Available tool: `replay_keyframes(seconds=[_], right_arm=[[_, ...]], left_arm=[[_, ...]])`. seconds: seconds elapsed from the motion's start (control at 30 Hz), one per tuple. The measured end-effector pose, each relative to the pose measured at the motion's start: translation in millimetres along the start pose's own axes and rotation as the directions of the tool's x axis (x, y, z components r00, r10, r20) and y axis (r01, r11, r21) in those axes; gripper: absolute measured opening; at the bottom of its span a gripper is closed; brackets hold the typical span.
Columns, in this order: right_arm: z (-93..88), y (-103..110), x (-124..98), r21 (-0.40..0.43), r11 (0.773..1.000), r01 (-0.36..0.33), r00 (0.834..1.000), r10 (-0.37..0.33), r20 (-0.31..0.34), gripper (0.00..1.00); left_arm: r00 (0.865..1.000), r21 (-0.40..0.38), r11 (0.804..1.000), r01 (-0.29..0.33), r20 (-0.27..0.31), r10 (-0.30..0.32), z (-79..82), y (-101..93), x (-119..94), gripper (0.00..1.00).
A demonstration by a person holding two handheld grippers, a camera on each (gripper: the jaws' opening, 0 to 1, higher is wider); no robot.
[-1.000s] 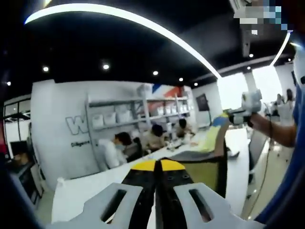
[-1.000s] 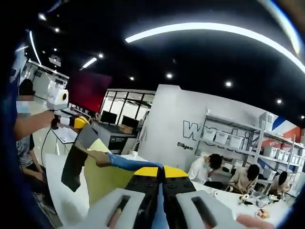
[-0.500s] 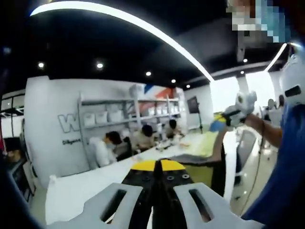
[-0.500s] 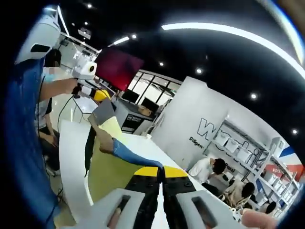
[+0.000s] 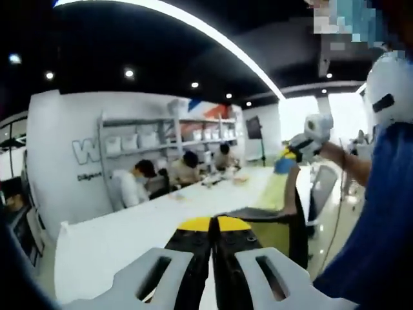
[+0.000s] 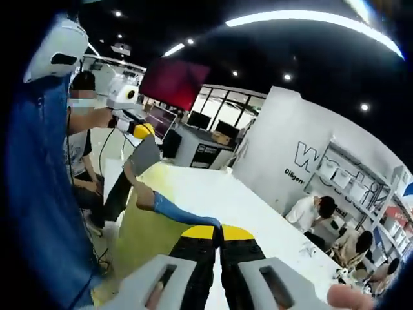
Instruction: Fold the garment on the visible template until the final outline fits inside the template.
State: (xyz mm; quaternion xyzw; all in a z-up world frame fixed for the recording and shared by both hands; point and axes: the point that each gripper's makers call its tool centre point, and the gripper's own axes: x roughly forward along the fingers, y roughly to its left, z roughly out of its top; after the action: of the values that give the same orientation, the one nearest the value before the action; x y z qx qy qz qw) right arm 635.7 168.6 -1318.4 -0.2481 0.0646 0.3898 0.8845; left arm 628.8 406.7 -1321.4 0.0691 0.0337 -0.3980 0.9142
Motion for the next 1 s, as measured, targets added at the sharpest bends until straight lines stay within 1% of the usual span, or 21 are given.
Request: replay_keyframes(seconds=[0.03, 0.1, 0.13, 0.17, 0.2, 0.23, 0.27, 0.3, 0.37, 0.43, 0.47, 0.5, 0.53, 0.6, 0.67, 0.7, 0.73, 0.83, 0.9, 0.97, 1.0], right_arm=[[-2.5, -0.7, 2.3, 0.004, 1.000, -0.003, 1.000, 0.003, -0.003, 0.00], [-18.4, -6.1, 20.6, 0.043, 0.999, -0.025, 0.999, 0.026, -0.021, 0.00], [-23.3, -9.2, 26.3, 0.053, 0.998, -0.028, 0.999, 0.029, -0.026, 0.00], [-29.8, -15.7, 33.0, 0.063, 0.998, -0.027, 0.999, 0.029, -0.031, 0.00], [-41.9, -23.7, 45.2, 0.072, 0.997, -0.017, 0.998, 0.021, -0.052, 0.00], [-53.3, -29.6, 54.1, 0.072, 0.997, -0.011, 0.996, 0.017, -0.085, 0.00], [-61.9, -35.2, 65.8, 0.075, 0.997, -0.015, 0.995, 0.022, -0.094, 0.00], [-64.7, -37.0, 69.2, 0.083, 0.996, -0.015, 0.995, 0.023, -0.096, 0.00], [-81.5, -48.6, 88.6, 0.113, 0.994, -0.005, 0.993, 0.018, -0.114, 0.00], [-88.6, -51.3, 95.5, 0.123, 0.992, -0.002, 0.992, 0.018, -0.125, 0.00], [-94.5, -54.8, 101.5, 0.124, 0.992, 0.003, 0.991, 0.013, -0.132, 0.00], [-97.9, -57.3, 104.9, 0.125, 0.992, 0.007, 0.990, 0.010, -0.138, 0.00], [-104.6, -61.7, 111.2, 0.133, 0.991, 0.012, 0.989, 0.007, -0.146, 0.00], [-121.1, -69.5, 126.4, 0.165, 0.986, 0.026, 0.987, 0.001, -0.163, 0.00], [-141.4, -73.4, 143.1, 0.229, 0.972, 0.041, 0.983, 0.001, -0.184, 0.00], [-146.6, -74.5, 148.0, 0.220, 0.975, 0.041, 0.982, 0.001, -0.190, 0.00], [-156.7, -79.3, 157.5, 0.222, 0.974, 0.046, 0.978, 0.002, -0.211, 0.00], [-174.2, -77.9, 171.7, 0.265, 0.964, 0.037, 0.973, 0.026, -0.230, 0.00], [-189.0, -83.5, 186.8, 0.287, 0.957, 0.038, 0.968, 0.037, -0.250, 0.00], [-203.3, -83.6, 199.7, 0.308, 0.951, 0.035, 0.961, 0.053, -0.271, 0.00], [-210.7, -88.0, 209.3, 0.322, 0.946, 0.033, 0.959, 0.061, -0.277, 0.00]], left_arm=[[1.000, -0.008, 1.000, -0.009, -0.015, 0.009, -8.8, 3.8, 4.4, 0.02], [0.999, -0.004, 1.000, -0.022, -0.030, 0.022, -26.8, 14.2, 18.0, 0.02], [0.999, -0.006, 1.000, -0.023, -0.037, 0.022, -34.5, 20.0, 24.5, 0.02], [0.999, -0.010, 1.000, -0.022, -0.038, 0.022, -36.7, 21.8, 26.7, 0.02], [0.999, -0.013, 0.999, -0.030, -0.036, 0.029, -43.7, 28.6, 37.0, 0.02], [0.998, -0.016, 0.999, -0.038, -0.043, 0.037, -48.3, 33.9, 41.9, 0.02], [0.998, -0.020, 0.999, -0.039, -0.045, 0.038, -53.3, 39.5, 48.7, 0.02], [0.998, -0.016, 0.999, -0.048, -0.050, 0.047, -57.1, 45.0, 53.5, 0.02], [0.997, -0.029, 0.998, -0.053, -0.056, 0.052, -63.6, 54.6, 62.8, 0.02], [0.995, -0.031, 0.998, -0.063, -0.074, 0.061, -70.3, 59.9, 73.5, 0.02], [0.995, -0.025, 0.997, -0.067, -0.082, 0.065, -76.1, 66.8, 79.4, 0.02], [0.994, -0.028, 0.997, -0.070, -0.084, 0.067, -77.7, 69.2, 81.4, 0.02], [0.994, -0.032, 0.997, -0.072, -0.086, 0.069, -79.2, 71.6, 83.4, 0.02], [0.992, -0.055, 0.995, -0.087, -0.092, 0.081, -89.3, 85.6, 95.8, 0.02], [0.988, -0.078, 0.991, -0.109, -0.122, 0.099, -107.5, 100.2, 111.9, 0.02], [0.986, -0.093, 0.989, -0.114, -0.130, 0.101, -116.4, 106.7, 117.9, 0.02], [0.984, -0.092, 0.989, -0.118, -0.141, 0.104, -122.9, 110.2, 122.2, 0.02], [0.980, -0.117, 0.985, -0.128, -0.164, 0.108, -145.5, 125.7, 136.6, 0.02], [0.978, -0.124, 0.983, -0.137, -0.177, 0.113, -157.1, 132.1, 144.9, 0.02], [0.972, -0.145, 0.979, -0.142, -0.207, 0.110, -176.4, 140.5, 157.2, 0.02], [0.970, -0.152, 0.978, -0.144, -0.215, 0.110, -180.2, 142.2, 159.3, 0.02]])
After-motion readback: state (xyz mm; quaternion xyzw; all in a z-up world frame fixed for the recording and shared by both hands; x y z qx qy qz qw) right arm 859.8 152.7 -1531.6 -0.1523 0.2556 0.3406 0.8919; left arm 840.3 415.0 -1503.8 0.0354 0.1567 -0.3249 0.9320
